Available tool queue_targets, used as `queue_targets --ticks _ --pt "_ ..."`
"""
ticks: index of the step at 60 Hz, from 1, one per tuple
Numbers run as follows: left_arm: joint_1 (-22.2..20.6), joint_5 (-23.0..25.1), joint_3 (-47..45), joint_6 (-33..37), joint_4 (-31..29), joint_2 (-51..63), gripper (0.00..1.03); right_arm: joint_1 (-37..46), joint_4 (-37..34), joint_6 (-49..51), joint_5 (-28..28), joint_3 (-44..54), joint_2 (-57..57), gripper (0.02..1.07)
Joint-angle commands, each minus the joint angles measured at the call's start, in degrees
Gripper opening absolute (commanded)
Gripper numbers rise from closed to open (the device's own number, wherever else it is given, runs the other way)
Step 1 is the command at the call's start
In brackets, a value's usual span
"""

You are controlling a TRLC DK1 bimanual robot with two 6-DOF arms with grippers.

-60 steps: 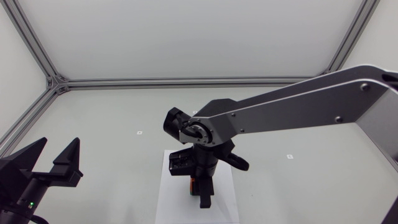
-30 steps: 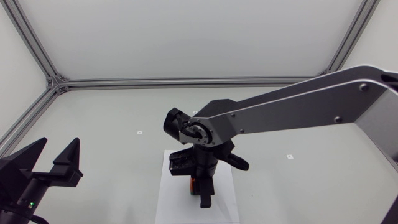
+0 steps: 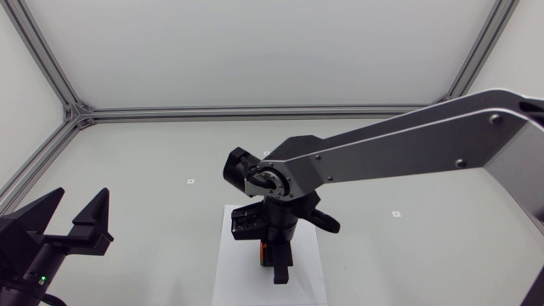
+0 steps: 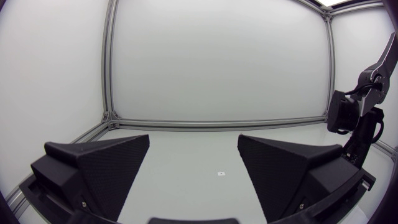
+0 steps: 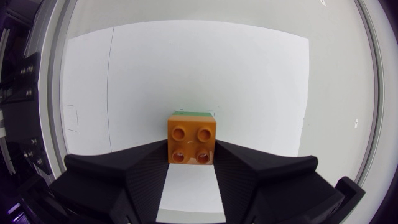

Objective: Pick up the orange 2x2 brick with the right arm and stack it on top of the green 2x2 brick in the center

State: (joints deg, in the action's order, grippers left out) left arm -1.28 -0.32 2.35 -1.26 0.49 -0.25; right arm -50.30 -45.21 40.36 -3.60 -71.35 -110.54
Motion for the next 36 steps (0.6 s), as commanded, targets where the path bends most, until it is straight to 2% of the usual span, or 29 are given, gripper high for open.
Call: queue_targets --ticks 1,2,12,20,36 --pt "0.1 0.2 -2.3 0.7 -0.8 -0.5 0.99 -0.2 -0.9 0.9 0.2 -0.5 -1.5 0.63" --pt "0.1 0.3 -2.3 0.7 -0.8 -0.5 0.99 -0.2 -0.9 0.8 0.2 -0.6 -1.5 0.68" --pt "0.1 0.2 -2.3 0.7 -0.8 -0.5 0.99 -0.2 -1.1 0.7 0.1 -0.7 -1.3 0.80" --pt "0.1 0.2 -2.3 0.7 -0.8 -0.5 0.99 -0.4 -1.4 0.7 0.0 -0.5 -0.7 1.03" --pt "0.1 0.2 -2.3 0.7 -0.8 -0.5 0.99 -1.1 -3.6 -0.2 -0.6 0.4 4.5 1.03"
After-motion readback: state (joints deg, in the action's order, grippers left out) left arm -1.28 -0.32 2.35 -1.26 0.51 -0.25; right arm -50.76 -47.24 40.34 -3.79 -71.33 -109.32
